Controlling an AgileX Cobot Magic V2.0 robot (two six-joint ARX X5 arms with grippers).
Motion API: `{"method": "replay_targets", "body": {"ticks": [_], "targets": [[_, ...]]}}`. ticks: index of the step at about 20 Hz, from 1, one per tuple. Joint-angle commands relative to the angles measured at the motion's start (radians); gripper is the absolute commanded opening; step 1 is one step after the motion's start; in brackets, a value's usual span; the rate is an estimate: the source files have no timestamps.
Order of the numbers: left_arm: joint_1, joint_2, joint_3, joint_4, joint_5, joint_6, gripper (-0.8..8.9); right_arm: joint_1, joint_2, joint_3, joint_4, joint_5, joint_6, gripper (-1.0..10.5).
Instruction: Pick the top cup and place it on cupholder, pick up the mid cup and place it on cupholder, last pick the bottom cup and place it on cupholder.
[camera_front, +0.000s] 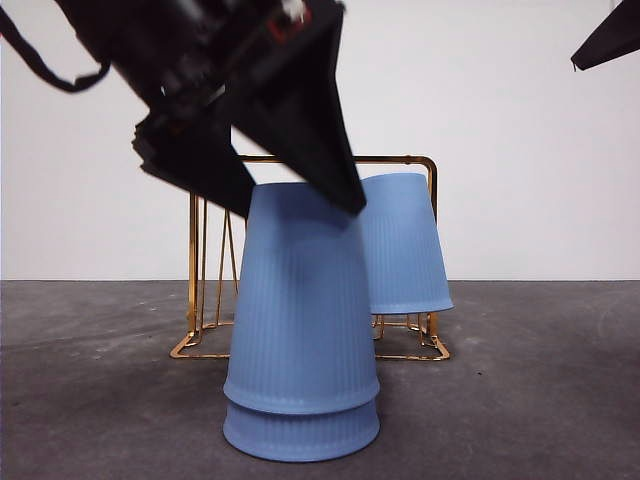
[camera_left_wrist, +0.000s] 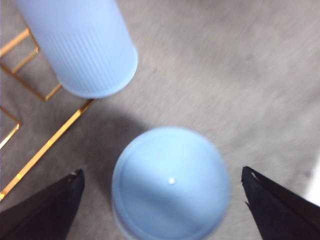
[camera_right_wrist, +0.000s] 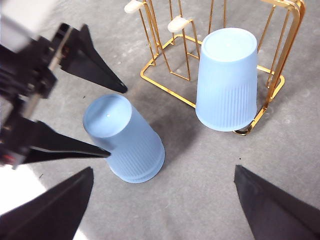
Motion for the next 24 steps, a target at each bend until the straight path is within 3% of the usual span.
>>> {"method": "replay_targets", "body": {"ticks": [1, 4, 7, 10, 23, 24], "targets": [[-0.011, 0.035, 0.015, 0.011, -0.005, 0.013, 4.99, 0.01, 0.005, 0.006, 0.005, 0.002, 0.01, 4.5], [-0.011, 0.06, 0.015, 0.012, -0.005, 0.012, 4.68, 0.01, 0.005, 0.006, 0.006, 0.002, 0.01, 4.5], [-0.015, 0.06, 0.015, 0.022, -0.004, 0.011, 3.06, 0.01, 0.005, 0.006, 0.006, 0.005, 0.009, 4.5], [-0.016, 0.052, 0.015, 0.035, -0.004, 0.006, 2.38, 0.01, 0.005, 0.006, 0.006, 0.005, 0.005, 4.5], [-0.015, -0.178, 0.016, 0.023, -0.004, -0.007, 2.35, 0.01, 0.006, 0.006, 0.007, 0.026, 0.002, 4.5], [-0.015, -0.077, 0.015, -0.036, -0.004, 0.008, 2.35, 0.01, 0.006, 0.006, 0.007, 0.026, 0.002, 4.5]]}}
